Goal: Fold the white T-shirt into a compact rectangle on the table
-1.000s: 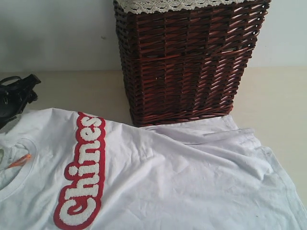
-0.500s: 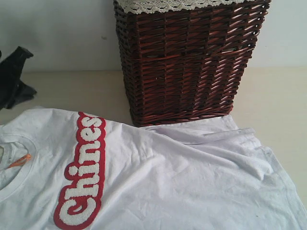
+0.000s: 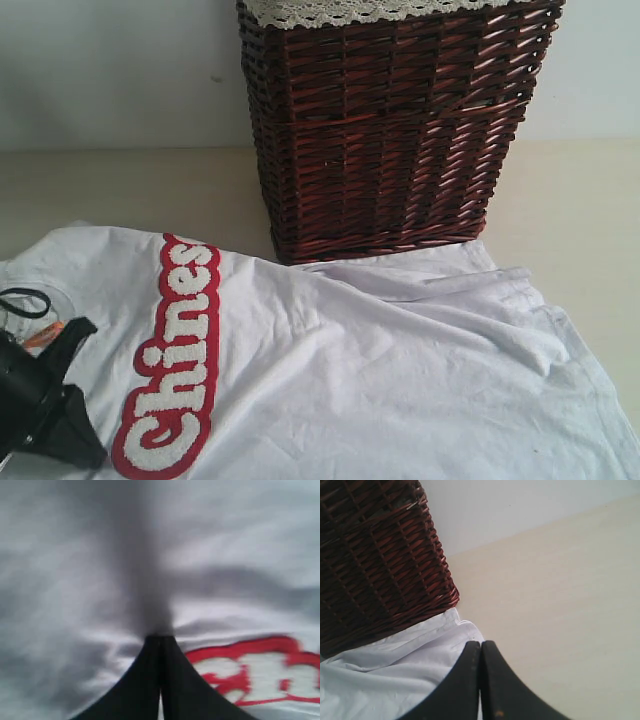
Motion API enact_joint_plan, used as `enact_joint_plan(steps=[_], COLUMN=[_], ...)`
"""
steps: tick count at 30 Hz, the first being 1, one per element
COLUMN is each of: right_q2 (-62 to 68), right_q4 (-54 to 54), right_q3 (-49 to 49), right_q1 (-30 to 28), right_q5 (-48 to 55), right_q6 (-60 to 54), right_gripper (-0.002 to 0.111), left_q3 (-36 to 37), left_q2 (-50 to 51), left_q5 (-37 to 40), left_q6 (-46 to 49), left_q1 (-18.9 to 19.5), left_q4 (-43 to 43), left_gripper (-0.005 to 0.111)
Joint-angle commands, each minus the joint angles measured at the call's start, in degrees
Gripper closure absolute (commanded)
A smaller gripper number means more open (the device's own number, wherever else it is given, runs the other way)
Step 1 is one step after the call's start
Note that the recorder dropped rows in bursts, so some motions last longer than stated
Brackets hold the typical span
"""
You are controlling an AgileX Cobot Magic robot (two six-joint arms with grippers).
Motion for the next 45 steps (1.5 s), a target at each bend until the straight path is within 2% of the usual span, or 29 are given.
enact_joint_plan(steps=[1, 3, 5, 12, 13, 16, 19, 23, 25, 28, 37, 39, 45], right_q2=[-0.38, -0.38, -0.38, -0.38, -0.38, -0.38, -0.38, -0.38, -0.38, -0.38, -0.38, -0.38, -0.38], right_q4=[-0.17, -0.17, -0.17, -0.17, -0.17, -0.17, -0.17, -0.17, -0.17, -0.17, -0.17, -0.17, -0.17], right_q3=[0.31, 0.31, 0.31, 0.31, 0.31, 0.31, 0.31, 0.31, 0.31, 0.31, 0.31, 0.31, 0.31], right_q1=[-0.17, -0.17, -0.17, -0.17, -0.17, -0.17, -0.17, -0.17, -0.17, -0.17, -0.17, -0.17, -0.17], right_q5=[-0.41, -0.41, -0.41, -0.41, -0.41, -0.41, -0.41, -0.41, -0.41, -0.41, -0.41, -0.41, -0.41], right_q6=[-0.18, -0.18, -0.18, -0.18, -0.18, -0.18, -0.18, -0.18, -0.18, -0.18, -0.18, -0.18, -0.18], right_gripper=[0.108, 0.108, 0.108, 0.108, 0.108, 0.108, 0.108, 0.108, 0.108, 0.108, 0.108, 0.108, 0.108], left_q3=[0.66, 0.66, 0.66, -2.23, -3.17, -4.69, -4.54, -4.54, -4.54, -4.54, -4.42, -4.42, -4.42], left_q2=[-0.55, -0.72, -1.06, -5.03, -5.73, -6.47, -5.26, -1.45, 0.13, 1.76, 2.63, 2.63, 1.15], left_q5=[17.86, 24.96, 24.96, 24.96, 23.49, 10.24, -2.05, -8.36, -7.29, -0.77, 21.65, 23.39, 22.35], left_q6=[-21.07, -30.1, -35.83, -38.15, -37.86, -32.21, -25.3, -15.04, -9.88, -10.5, -30.72, -33.06, -33.62], left_q1=[-0.3, -0.3, -0.3, -0.3, -0.3, -0.79, -0.79, -0.79, -0.79, -0.79, -0.79, -0.79, -0.79], left_q4=[9.43, 13.99, 17.69, 23.02, 24.36, 28.27, 28.4, 25.12, 21.69, 19.37, 24.45, 25.73, 26.75], left_gripper=[0.107, 0.107, 0.107, 0.107, 0.107, 0.107, 0.107, 0.107, 0.107, 0.107, 0.107, 0.107, 0.107])
